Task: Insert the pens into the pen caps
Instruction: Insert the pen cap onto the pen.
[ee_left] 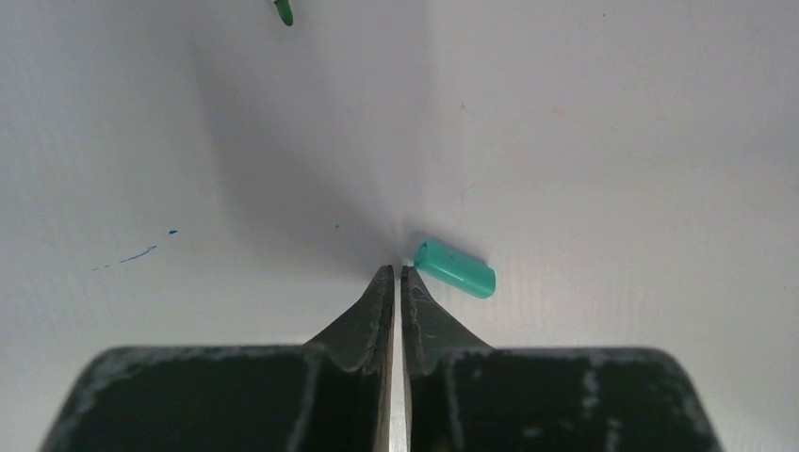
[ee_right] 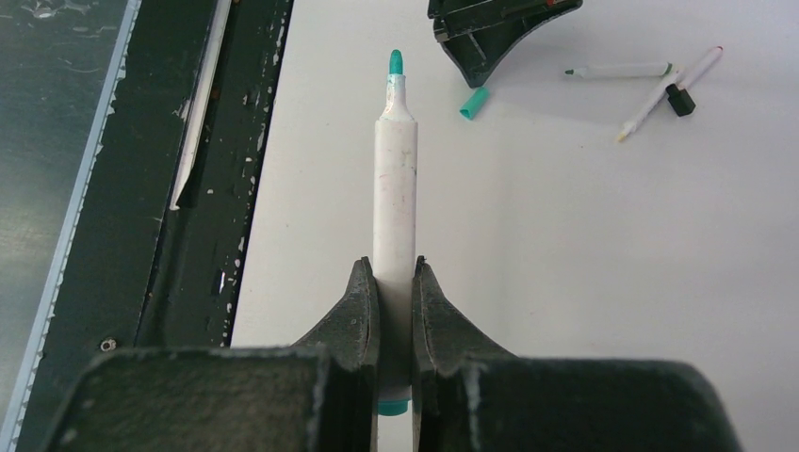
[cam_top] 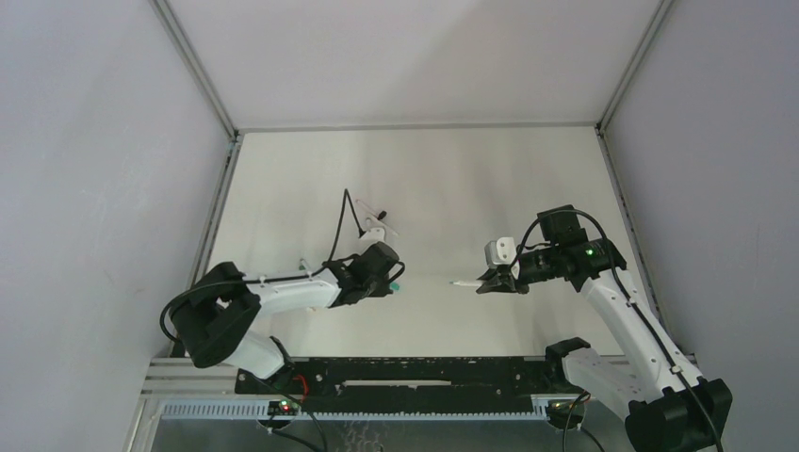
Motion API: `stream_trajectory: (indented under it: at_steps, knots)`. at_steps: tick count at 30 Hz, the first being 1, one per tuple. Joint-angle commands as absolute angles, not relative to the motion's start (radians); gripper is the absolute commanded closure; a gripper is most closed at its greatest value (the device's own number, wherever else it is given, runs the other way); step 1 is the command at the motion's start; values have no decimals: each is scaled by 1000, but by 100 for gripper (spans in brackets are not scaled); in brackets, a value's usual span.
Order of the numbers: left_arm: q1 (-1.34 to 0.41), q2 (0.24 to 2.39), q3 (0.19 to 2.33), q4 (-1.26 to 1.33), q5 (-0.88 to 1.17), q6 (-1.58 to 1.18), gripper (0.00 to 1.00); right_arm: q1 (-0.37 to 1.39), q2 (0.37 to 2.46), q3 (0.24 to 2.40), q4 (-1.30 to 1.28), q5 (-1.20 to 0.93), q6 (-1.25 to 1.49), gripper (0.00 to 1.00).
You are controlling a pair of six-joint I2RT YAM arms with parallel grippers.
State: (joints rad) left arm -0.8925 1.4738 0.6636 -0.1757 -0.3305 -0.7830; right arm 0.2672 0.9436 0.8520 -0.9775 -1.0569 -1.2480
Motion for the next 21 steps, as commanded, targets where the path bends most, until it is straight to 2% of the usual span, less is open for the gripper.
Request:
stream_trajectory:
  at_steps: [1, 5, 8, 12, 17, 21]
  knots:
    - [-882, 1475, 702, -220, -348, -738, 90, 253, 931, 882, -990, -1091, -1269, 100]
    - [-883, 1387, 677, -216, -362, -738, 86, 253, 934, 882, -992, -1093, -1267, 100]
    - [-884, 1238, 625, -174, -348, -742, 79, 253, 937, 882, -982, -1095, -1249, 100]
    - [-884, 1030, 516, -61, -304, -794, 76, 253, 940, 882, -942, -1103, -1171, 100]
    - [-882, 876, 407, -18, -293, -1033, 77, 272, 943, 882, -815, -1120, -940, 100]
    - [-882, 895, 387, -91, -302, -1281, 70, 319, 949, 882, -754, -1070, -845, 100]
